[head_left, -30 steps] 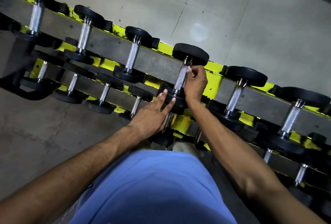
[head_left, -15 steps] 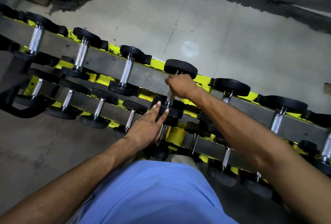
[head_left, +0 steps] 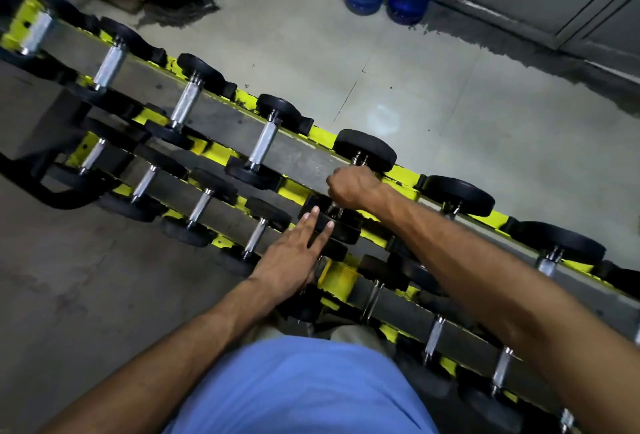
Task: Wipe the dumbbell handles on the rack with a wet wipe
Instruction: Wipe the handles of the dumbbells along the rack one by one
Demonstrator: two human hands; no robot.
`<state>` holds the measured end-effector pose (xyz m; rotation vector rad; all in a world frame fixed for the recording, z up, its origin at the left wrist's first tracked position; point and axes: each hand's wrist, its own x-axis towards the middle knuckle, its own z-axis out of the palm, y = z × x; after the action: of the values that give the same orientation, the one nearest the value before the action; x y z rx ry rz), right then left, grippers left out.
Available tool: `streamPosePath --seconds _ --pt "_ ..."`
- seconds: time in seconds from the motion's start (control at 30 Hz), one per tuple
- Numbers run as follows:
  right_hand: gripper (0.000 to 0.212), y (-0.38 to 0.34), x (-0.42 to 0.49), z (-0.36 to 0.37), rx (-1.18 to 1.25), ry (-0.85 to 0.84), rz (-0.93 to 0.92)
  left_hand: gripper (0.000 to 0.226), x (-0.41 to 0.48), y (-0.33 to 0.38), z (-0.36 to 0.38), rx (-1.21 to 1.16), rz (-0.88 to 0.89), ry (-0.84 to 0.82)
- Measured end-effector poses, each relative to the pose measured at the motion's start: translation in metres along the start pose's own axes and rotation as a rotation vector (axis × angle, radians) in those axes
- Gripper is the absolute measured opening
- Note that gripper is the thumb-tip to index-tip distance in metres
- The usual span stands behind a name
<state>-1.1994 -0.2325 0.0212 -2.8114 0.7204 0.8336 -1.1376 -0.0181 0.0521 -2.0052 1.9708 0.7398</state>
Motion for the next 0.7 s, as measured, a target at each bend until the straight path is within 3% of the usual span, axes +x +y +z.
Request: streamPosePath --seconds 0.1,0.27,0.4,0.53,0.7 --pt "0.024 -0.010 -0.005 0.004 0.145 -0.185 -0.153 0.090 0.002 0.001 0.001 -0.015 0.005 -0.004" --pt "0.029 0.011 -0.012 -0.005 0.141 0.121 0.072 0.097 0.003 -0.010 0.002 0.001 0.036 -0.031" --pt "0.021 -0.010 -0.021 0.009 0.170 -0.036 -0.120 0.092 0.005 -0.009 -0.001 0.010 0.062 -0.020" --pt "0.018 0.007 -0.015 -0.005 0.068 0.133 0.029 0.094 0.006 -0.014 -0.002 0.029 0.083 -0.033" --pt "0.022 -0.013 -0.022 -0.001 0.104 0.016 -0.110 0.086 0.009 -0.020 -0.011 0.076 0.150 -0.035"
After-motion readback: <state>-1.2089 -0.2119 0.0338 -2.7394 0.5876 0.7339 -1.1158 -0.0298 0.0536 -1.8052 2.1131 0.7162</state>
